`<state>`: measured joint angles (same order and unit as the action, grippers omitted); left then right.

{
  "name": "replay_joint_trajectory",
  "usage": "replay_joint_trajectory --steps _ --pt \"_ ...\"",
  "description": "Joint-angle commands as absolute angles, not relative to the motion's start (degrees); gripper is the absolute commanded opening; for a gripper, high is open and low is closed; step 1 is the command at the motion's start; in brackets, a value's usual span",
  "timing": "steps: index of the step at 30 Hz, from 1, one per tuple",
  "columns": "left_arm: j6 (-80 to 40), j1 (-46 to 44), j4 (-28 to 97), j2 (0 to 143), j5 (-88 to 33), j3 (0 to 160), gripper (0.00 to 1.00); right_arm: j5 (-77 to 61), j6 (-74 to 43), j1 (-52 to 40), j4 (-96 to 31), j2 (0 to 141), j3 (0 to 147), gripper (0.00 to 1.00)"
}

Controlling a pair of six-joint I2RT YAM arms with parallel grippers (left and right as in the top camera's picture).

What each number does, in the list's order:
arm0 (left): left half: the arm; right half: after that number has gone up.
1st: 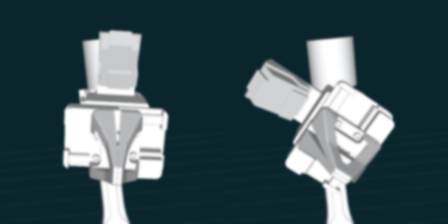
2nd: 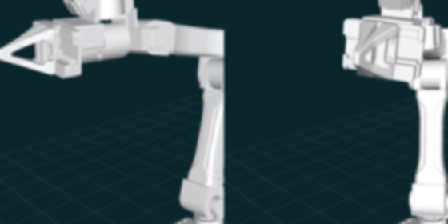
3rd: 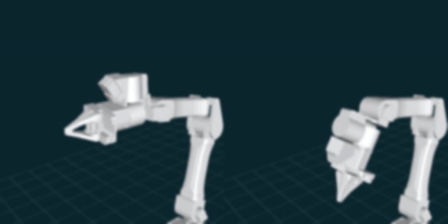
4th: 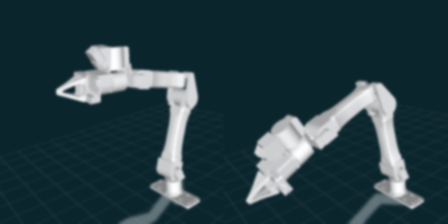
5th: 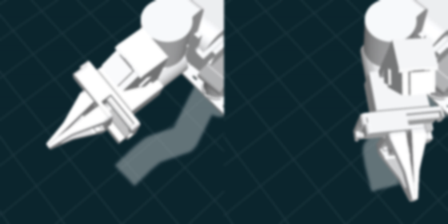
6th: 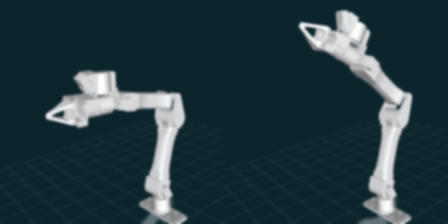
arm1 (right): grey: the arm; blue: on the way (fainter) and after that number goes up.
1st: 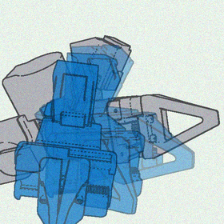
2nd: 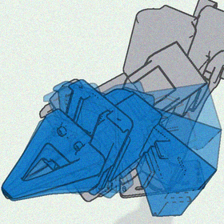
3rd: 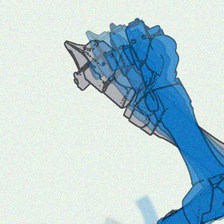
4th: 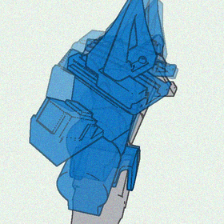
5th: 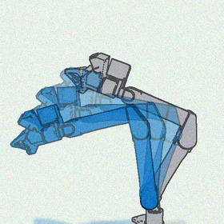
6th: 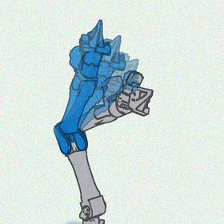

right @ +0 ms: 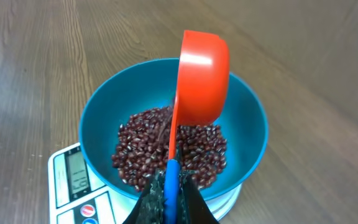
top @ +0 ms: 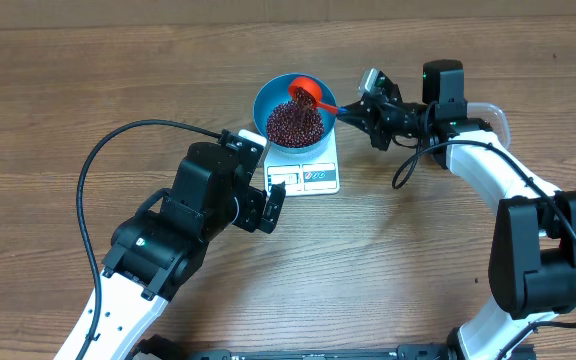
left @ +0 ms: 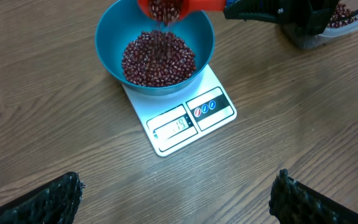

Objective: Scoop item into bowl and weigh 150g on scale
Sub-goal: 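Tilt the scoop with the right gripper to pour beans into the bowl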

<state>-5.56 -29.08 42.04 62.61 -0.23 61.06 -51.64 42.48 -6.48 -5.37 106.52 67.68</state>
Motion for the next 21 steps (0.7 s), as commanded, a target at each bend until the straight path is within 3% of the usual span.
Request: replay_joint_trajectory --steps 1,21 --pt "-5.1 -28.7 42.0 62.6 0.2 60.7 0.99 -52.1 45.5 -6.8 -4.6 106.8 67.5 0.04" --pt "-5.1 -28.7 42.0 62.6 0.2 60.7 0.99 -52.1 51.5 -6.8 0.5 106.8 67.5 0.04"
